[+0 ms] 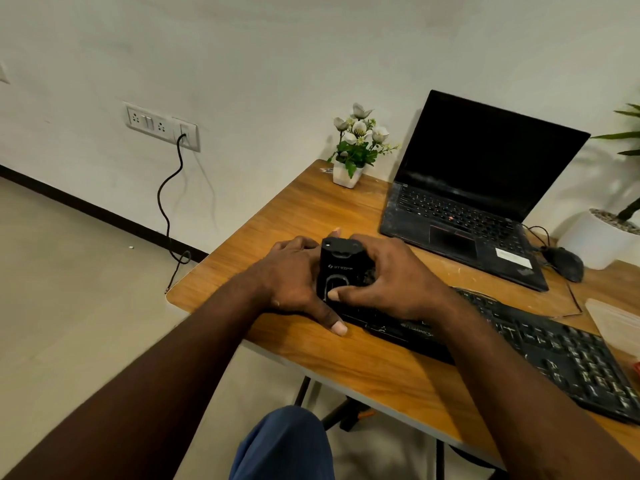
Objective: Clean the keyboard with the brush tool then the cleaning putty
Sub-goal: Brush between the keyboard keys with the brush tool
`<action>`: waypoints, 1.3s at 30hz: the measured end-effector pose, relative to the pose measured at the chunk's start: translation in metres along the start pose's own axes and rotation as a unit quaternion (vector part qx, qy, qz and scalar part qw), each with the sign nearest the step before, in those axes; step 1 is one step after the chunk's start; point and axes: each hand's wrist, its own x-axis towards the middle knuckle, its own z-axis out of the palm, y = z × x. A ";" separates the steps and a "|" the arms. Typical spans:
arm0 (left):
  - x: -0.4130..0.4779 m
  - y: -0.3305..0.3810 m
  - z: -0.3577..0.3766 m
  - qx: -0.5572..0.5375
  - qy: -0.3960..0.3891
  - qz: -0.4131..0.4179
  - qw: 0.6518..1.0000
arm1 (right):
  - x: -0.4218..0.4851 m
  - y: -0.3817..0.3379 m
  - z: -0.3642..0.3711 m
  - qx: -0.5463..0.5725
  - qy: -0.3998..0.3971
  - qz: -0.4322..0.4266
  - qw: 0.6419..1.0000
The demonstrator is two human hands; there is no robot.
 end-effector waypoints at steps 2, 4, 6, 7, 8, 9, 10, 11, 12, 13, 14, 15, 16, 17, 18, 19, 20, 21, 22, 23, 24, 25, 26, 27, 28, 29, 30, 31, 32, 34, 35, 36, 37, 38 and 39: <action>0.000 0.003 -0.002 0.002 0.002 0.003 1.000 | 0.001 0.004 -0.005 0.024 -0.005 0.017 1.000; -0.001 0.006 -0.003 0.002 0.003 -0.005 1.000 | 0.011 0.015 -0.008 -0.002 0.033 0.043 0.999; -0.001 0.006 -0.003 -0.002 0.000 -0.016 1.000 | 0.024 0.023 -0.012 -0.067 0.094 0.074 0.991; -0.001 0.007 -0.003 -0.003 -0.003 -0.024 1.000 | 0.030 0.025 -0.013 -0.112 0.127 0.082 0.982; 0.000 0.006 -0.003 -0.002 -0.008 -0.032 0.999 | 0.034 0.027 -0.013 -0.153 0.153 0.086 0.972; -0.001 0.006 -0.003 0.000 -0.010 -0.035 0.999 | 0.036 0.027 -0.012 -0.176 0.169 0.085 0.966; 0.000 0.006 -0.003 0.000 -0.007 -0.031 0.999 | 0.036 0.026 -0.010 -0.176 0.172 0.083 0.966; 0.000 0.006 -0.003 0.001 -0.002 -0.023 1.000 | 0.034 0.024 -0.007 -0.166 0.163 0.079 0.969; 0.000 0.005 -0.003 0.003 0.002 -0.013 1.000 | 0.030 0.021 -0.003 -0.151 0.146 0.073 0.975; 0.000 0.005 -0.003 0.007 0.004 -0.005 1.000 | 0.025 0.017 0.000 -0.130 0.126 0.066 0.981; 0.000 0.005 -0.003 0.008 0.005 0.002 1.000 | 0.019 0.013 0.003 -0.096 0.103 0.056 0.988; 0.000 0.005 -0.002 0.007 0.005 0.006 1.000 | 0.012 0.008 0.003 -0.054 0.073 0.048 0.995; 0.000 0.004 -0.002 0.007 0.002 0.007 1.000 | 0.007 0.003 0.003 -0.018 0.041 0.042 0.998; 0.000 0.003 -0.002 0.006 -0.002 0.007 1.000 | 0.004 0.000 0.001 0.001 0.013 0.035 0.999; -0.001 0.004 -0.002 0.006 -0.004 0.008 1.000 | 0.004 -0.001 -0.001 0.005 -0.003 0.032 0.999; -0.001 0.005 -0.003 0.005 -0.001 0.009 1.000 | 0.005 0.000 -0.003 0.002 -0.006 0.032 0.999; -0.001 0.006 -0.004 0.004 0.002 0.009 1.000 | 0.009 0.003 -0.005 -0.006 0.004 0.037 0.999; -0.002 0.007 -0.005 0.004 0.003 0.007 1.000 | 0.015 0.008 -0.008 -0.020 0.027 0.049 0.998; -0.002 0.009 -0.005 0.004 0.002 0.003 1.000 | 0.021 0.014 -0.010 -0.039 0.058 0.063 0.996; -0.003 0.010 -0.006 0.006 0.001 -0.003 1.000 | 0.027 0.018 -0.011 -0.064 0.091 0.077 0.991; -0.003 0.010 -0.006 0.008 -0.001 -0.012 1.000 | 0.033 0.022 -0.012 -0.095 0.119 0.085 0.985; -0.002 0.010 -0.006 0.010 -0.004 -0.019 1.000 | 0.038 0.024 -0.012 -0.128 0.140 0.086 0.978; -0.002 0.010 -0.006 0.010 -0.004 -0.023 1.000 | 0.040 0.026 -0.011 -0.150 0.150 0.083 0.974; -0.002 0.010 -0.006 0.008 -0.002 -0.021 1.000 | 0.040 0.026 -0.009 -0.157 0.151 0.076 0.973; -0.002 0.010 -0.005 0.008 0.001 -0.014 1.000 | 0.037 0.025 -0.007 -0.155 0.144 0.069 0.975; -0.003 0.010 -0.006 0.008 0.003 -0.007 1.000 | 0.031 0.022 -0.004 -0.145 0.130 0.061 0.979; -0.003 0.009 -0.006 0.009 0.003 -0.001 1.000 | 0.024 0.018 -0.002 -0.122 0.112 0.053 0.985; -0.003 0.009 -0.006 0.007 0.004 0.004 1.000 | 0.016 0.015 -0.001 -0.086 0.087 0.043 0.992; -0.003 0.007 -0.005 0.005 0.004 0.006 1.000 | 0.007 0.011 -0.001 -0.049 0.060 0.032 0.996; -0.002 0.005 -0.004 0.005 -0.002 0.003 1.000 | -0.009 0.006 -0.005 0.004 0.017 0.022 1.000; -0.001 0.005 -0.003 0.005 -0.004 0.001 1.000 | -0.013 0.007 -0.009 0.031 0.004 0.031 0.999; -0.001 0.005 -0.002 0.007 -0.004 -0.003 1.000 | -0.016 0.009 -0.014 0.056 -0.001 0.046 0.997; -0.001 0.005 -0.001 0.009 -0.003 -0.007 1.000 | -0.016 0.013 -0.019 0.067 0.005 0.061 0.996; -0.002 0.006 -0.001 0.009 -0.006 -0.012 1.000 | -0.014 0.019 -0.022 0.058 0.027 0.080 0.995; -0.002 0.007 -0.002 0.009 -0.010 -0.016 1.000 | -0.010 0.025 -0.024 0.026 0.060 0.101 0.993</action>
